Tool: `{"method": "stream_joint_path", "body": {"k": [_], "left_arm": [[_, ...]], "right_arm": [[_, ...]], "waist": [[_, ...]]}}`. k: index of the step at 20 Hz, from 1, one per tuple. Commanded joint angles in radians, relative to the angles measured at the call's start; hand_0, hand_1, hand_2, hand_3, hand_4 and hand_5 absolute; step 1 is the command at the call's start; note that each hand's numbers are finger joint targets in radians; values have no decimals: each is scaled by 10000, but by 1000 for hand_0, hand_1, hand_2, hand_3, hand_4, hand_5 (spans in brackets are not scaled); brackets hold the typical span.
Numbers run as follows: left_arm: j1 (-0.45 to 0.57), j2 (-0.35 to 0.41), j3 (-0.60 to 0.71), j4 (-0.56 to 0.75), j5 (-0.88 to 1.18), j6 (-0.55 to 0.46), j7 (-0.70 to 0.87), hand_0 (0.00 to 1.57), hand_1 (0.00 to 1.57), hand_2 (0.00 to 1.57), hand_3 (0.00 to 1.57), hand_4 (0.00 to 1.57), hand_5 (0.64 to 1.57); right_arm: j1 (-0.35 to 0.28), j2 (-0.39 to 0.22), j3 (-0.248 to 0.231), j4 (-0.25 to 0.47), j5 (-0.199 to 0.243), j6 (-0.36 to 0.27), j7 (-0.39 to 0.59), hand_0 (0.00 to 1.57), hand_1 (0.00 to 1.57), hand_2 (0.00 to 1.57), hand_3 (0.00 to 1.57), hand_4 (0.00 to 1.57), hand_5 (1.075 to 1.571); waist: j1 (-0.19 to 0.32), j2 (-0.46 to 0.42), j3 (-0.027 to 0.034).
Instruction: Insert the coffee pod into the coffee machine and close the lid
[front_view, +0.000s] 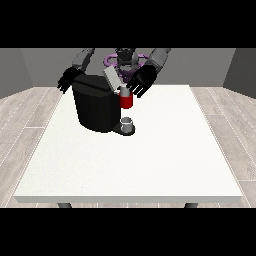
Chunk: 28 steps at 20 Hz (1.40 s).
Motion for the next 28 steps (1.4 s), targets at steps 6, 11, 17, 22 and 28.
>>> {"method": "stream_joint_path", "body": {"k": [6, 11, 17, 22, 28], "left_arm": [[183, 532, 4, 95, -293, 213, -651, 1058, 1058, 1125, 961, 367, 1571], [41, 776, 176, 126, -112, -275, -875, 1018, 1018, 1086, 904, 369, 1571], [175, 58, -674, 78, -845, -469, -305, 0, 0, 0, 0, 0, 1571], [95, 229, -562, 63, -996, -145, -435, 0, 0, 0, 0, 0, 1571], [213, -29, -683, -329, -973, -778, -243, 0, 0, 0, 0, 0, 1571]], "right_arm": [[127, 171, 164, -336, -51, 14, -12, 0, 0, 0, 0, 477, 1571], [107, -255, -19, -384, -128, 322, -65, 0, 0, 0, 0, 470, 1571], [2, -142, -53, 17, -116, 157, 176, 0, 0, 0, 0, 435, 1571], [-196, -225, 17, -6, -56, 198, 321, 0, 0, 0, 0, 338, 1571], [290, -182, -482, 834, -221, 83, -729, 0, 0, 0, 0, 416, 1571]], "waist": [[-42, 335, -6], [-80, 192, -7], [62, -246, -4], [-44, 101, -6], [535, -658, -1]]}}
